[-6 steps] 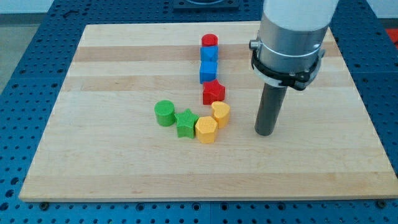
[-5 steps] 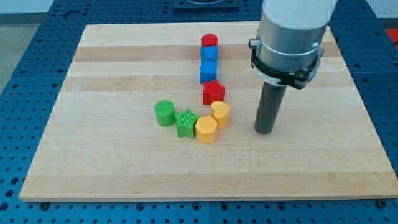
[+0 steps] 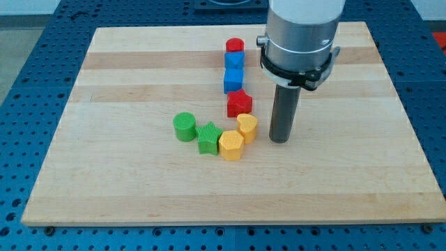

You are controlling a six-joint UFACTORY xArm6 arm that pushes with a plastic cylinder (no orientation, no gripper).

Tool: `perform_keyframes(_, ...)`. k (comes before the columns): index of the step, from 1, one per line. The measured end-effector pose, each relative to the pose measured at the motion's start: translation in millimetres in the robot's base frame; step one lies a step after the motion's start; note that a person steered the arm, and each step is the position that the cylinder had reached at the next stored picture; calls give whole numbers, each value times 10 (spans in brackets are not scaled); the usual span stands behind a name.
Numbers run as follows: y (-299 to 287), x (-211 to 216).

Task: Nudge the yellow heart a bit left

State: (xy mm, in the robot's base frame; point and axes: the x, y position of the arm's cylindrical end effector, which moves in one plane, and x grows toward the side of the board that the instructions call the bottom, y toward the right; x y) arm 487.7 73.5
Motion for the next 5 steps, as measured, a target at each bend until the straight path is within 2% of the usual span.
perform_keyframes(5,-236,-96)
